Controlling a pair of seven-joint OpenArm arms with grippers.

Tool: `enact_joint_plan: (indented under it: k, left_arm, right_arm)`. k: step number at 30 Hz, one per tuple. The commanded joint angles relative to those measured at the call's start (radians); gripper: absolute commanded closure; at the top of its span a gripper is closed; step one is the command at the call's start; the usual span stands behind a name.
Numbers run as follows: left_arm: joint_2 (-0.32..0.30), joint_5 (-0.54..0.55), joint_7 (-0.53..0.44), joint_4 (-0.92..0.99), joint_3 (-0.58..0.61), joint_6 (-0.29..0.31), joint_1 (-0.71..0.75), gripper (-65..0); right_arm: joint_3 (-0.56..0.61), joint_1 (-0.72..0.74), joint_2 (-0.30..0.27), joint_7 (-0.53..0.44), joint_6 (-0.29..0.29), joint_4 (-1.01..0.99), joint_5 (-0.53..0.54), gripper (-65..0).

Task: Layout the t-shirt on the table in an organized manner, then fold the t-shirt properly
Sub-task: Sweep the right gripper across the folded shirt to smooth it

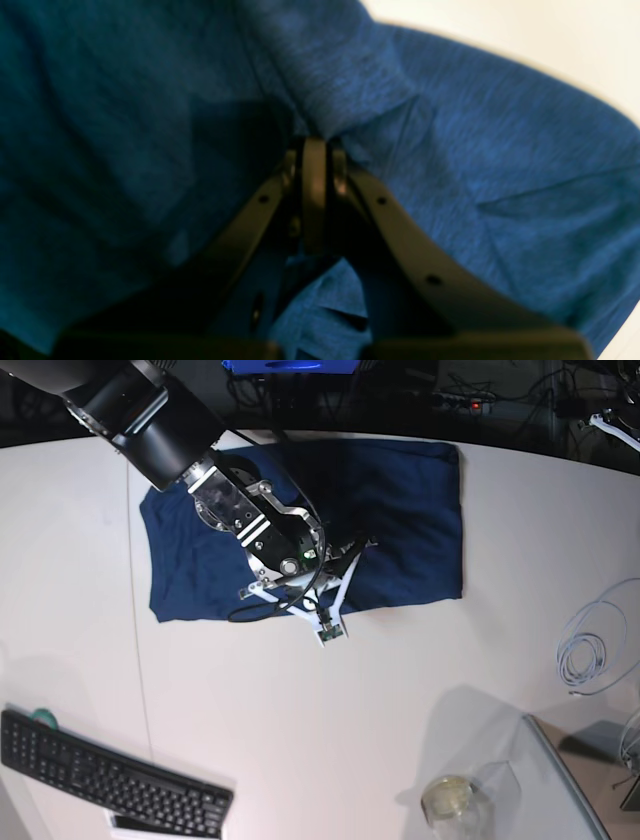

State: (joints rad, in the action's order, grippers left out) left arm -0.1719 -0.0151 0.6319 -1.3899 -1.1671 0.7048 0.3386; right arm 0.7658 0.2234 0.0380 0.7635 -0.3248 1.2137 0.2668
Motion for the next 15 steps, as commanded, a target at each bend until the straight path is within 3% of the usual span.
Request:
enact_joint_plan:
  k: [1,13,15]
  left_arm:
    - [-0.021,0.005,-0.017,-0.015,-0.007,-0.007,0.009,0.0]
    - [-0.016,0.007,-0.017,-0.022,0.000,-0.007,0.009,0.0]
    - [-0.016,0.007,-0.017,-0.022,0.000,-0.007,0.009,0.0]
  right_arm:
    - [-0.004,0.024,0.000,-0.009,0.002,0.033,-0.004,0.0]
    - [-0.004,0.066,-0.051,-0.011,0.002,0.010,-0.005,0.0]
    - [-0.029,0.066,-0.051,-0.008,0.002,-0.008,-0.005,-7.7]
